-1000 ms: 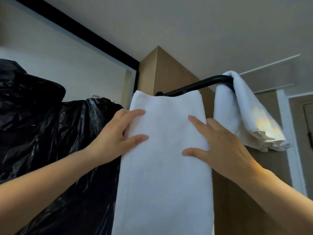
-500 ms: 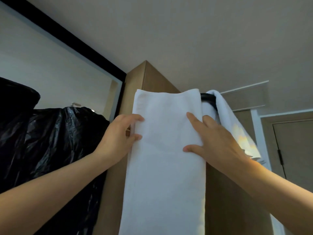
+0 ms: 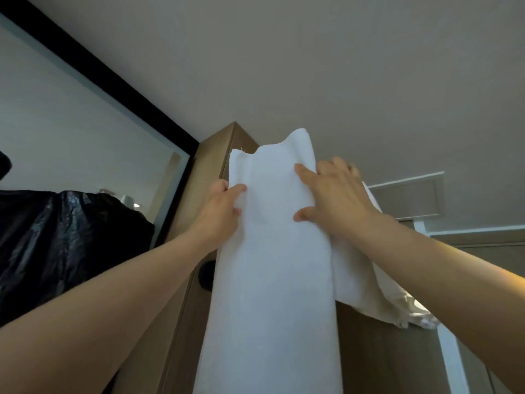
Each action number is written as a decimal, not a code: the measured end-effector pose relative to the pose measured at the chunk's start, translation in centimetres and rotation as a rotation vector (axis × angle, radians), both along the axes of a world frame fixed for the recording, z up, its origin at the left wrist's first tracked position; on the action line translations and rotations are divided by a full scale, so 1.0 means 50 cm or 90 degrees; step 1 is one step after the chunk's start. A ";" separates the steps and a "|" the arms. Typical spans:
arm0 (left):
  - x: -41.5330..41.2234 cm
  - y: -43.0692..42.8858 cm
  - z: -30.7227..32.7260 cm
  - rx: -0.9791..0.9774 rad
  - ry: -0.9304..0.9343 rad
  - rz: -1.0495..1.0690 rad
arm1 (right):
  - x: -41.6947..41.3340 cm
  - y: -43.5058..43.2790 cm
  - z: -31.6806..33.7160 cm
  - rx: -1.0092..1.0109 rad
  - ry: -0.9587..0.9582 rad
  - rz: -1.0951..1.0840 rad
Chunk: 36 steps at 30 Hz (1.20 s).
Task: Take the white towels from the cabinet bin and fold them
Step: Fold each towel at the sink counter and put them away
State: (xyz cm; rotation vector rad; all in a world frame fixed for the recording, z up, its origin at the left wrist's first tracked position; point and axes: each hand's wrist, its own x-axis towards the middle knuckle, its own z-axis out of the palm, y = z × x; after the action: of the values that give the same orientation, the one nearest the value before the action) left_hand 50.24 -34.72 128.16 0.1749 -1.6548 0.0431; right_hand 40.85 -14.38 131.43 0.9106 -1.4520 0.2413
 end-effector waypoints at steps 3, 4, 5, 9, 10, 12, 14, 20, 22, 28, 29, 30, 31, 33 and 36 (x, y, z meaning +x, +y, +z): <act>-0.025 -0.025 0.020 0.001 0.006 0.025 | -0.003 -0.014 0.027 0.021 -0.049 0.029; -0.032 -0.033 0.025 0.006 0.002 0.023 | -0.008 -0.015 0.031 0.030 -0.074 0.041; -0.038 -0.042 0.032 0.008 0.001 0.019 | -0.013 -0.016 0.035 0.037 -0.094 0.050; -0.055 -0.062 0.042 0.055 0.005 -0.070 | -0.027 -0.020 0.034 0.037 -0.116 0.071; -0.057 -0.065 0.042 0.081 0.002 -0.098 | -0.028 -0.023 0.031 0.033 -0.114 0.074; -0.063 -0.067 0.038 0.108 -0.017 -0.110 | -0.029 -0.030 0.026 0.019 -0.108 0.072; -0.064 -0.061 0.031 0.127 -0.037 -0.108 | -0.029 -0.037 0.021 -0.008 -0.100 0.073; -0.063 -0.052 0.032 0.097 -0.045 -0.113 | -0.029 -0.042 0.026 -0.032 -0.096 0.060; -0.063 -0.053 0.037 0.105 -0.039 -0.109 | -0.029 -0.039 0.030 -0.044 -0.099 0.048; -0.087 -0.057 0.025 0.204 -0.014 -0.100 | -0.032 -0.038 0.032 -0.065 -0.083 0.050; -0.091 -0.057 0.016 0.205 0.011 -0.115 | -0.032 -0.038 0.032 -0.066 -0.081 0.048; -0.088 -0.050 0.000 0.215 0.037 -0.136 | -0.032 -0.038 0.033 -0.067 -0.080 0.046; -0.088 -0.051 -0.016 0.222 0.063 -0.155 | -0.032 -0.038 0.033 -0.069 -0.079 0.045; -0.088 -0.054 -0.057 0.286 0.080 -0.208 | -0.032 -0.040 0.033 -0.073 -0.079 0.043; -0.091 -0.079 -0.095 0.395 0.082 -0.352 | -0.029 -0.040 0.032 -0.073 -0.084 0.035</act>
State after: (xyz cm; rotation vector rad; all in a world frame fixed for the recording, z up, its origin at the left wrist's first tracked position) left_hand 45.67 -38.66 123.40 0.1771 -1.4943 -0.8875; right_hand 39.40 -16.36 133.02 0.8547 -1.5196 0.4279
